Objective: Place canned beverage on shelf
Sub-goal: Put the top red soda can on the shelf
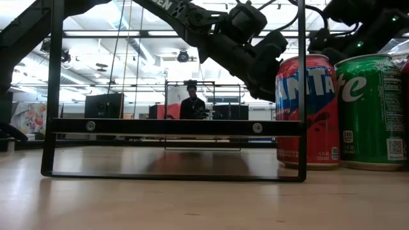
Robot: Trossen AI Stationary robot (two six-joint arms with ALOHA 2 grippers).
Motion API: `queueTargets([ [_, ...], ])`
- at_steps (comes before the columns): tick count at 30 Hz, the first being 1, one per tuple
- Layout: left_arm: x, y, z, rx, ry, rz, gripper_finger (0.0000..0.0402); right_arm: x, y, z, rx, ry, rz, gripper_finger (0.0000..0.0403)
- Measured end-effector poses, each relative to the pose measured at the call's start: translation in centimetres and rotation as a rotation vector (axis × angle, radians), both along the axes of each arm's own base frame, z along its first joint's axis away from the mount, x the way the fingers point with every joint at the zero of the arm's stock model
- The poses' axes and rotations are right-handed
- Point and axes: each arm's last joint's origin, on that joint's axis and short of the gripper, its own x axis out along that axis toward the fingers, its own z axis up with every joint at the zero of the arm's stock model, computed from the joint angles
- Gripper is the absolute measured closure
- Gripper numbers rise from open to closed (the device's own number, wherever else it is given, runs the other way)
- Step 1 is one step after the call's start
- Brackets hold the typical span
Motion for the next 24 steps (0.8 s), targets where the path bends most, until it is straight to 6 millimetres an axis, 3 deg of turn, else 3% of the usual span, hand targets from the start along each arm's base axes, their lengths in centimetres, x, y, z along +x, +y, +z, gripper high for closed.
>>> queueTargets([
  [10, -0.4, 0.2, 0.8, 0.02, 0.015, 0.036, 0.0105, 0.0, 0.4, 0.2, -0.018, -0.032, -0.014, 0.0049],
  [24, -2.6, 1.4, 5.0, 0.029, 0.024, 0.083, 0.0104, -0.8, 0.5, 1.1, -0.098, -0.078, -0.065, 0.0049],
])
